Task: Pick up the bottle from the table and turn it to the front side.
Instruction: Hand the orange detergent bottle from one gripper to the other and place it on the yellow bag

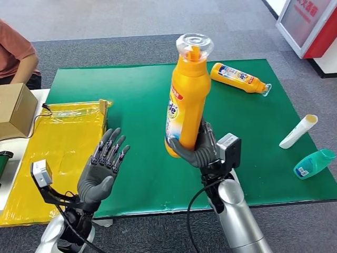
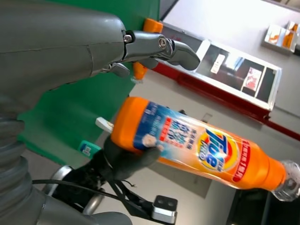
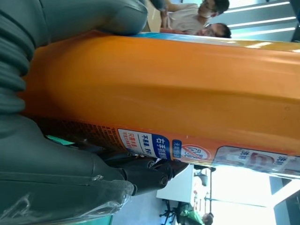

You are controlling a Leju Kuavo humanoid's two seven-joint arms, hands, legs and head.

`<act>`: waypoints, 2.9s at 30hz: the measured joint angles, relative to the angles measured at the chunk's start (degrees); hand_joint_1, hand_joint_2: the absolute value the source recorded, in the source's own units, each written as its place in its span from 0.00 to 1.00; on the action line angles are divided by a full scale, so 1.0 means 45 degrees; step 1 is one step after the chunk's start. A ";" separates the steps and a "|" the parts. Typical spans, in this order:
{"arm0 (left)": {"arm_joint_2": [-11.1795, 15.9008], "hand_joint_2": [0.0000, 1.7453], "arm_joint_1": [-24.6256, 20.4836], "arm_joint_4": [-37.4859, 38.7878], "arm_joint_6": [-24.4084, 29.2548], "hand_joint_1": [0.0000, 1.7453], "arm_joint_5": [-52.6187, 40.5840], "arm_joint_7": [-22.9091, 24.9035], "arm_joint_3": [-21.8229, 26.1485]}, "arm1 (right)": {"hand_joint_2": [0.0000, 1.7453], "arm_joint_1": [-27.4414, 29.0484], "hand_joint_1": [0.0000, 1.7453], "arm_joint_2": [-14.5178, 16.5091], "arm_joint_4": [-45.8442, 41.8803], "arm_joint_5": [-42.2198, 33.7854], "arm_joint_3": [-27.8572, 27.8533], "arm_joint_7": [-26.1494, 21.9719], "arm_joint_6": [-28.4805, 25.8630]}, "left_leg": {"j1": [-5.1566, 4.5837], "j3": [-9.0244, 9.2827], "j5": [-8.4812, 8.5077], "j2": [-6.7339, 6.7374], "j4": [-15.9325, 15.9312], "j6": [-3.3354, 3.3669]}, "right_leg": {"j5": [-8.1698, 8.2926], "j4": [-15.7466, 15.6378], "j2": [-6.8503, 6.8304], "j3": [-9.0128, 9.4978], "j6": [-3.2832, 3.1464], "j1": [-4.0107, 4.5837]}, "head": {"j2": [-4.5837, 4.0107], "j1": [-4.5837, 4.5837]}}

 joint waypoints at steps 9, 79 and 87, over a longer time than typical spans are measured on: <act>0.0653 1.00 -0.1594 0.0254 0.0142 0.00 0.0397 0.0296 -0.0657 | 1.00 -0.0166 1.00 0.0013 0.0585 0.0919 0.0641 -0.0254 -0.0425 | 0.0001 -0.0002 0.0003 0.0001 0.0000 -0.0005 | 0.0000 0.0002 0.0000 -0.0007 -0.0003 0.0001 | 0.0000 0.0000; -0.0118 1.00 -0.7497 0.2386 0.3246 1.00 0.0239 0.2836 -0.3746 | 1.00 -0.1169 1.00 0.0237 0.2073 0.1689 0.2241 -0.0527 -0.1831 | -0.0001 -0.0006 0.0019 0.0005 0.0002 -0.0014 | 0.0023 0.0003 0.0004 -0.0016 -0.0013 -0.0002 | 0.0000 -0.0001; -0.0119 1.00 -0.7519 0.2427 0.3565 1.00 0.0017 0.2586 -0.3883 | 1.00 -0.1183 1.00 0.0237 0.2157 0.1575 0.2262 -0.0504 -0.1905 | 0.0000 -0.0007 0.0020 0.0005 0.0001 -0.0016 | 0.0024 0.0004 0.0003 -0.0016 -0.0015 0.0001 | 0.0000 -0.0002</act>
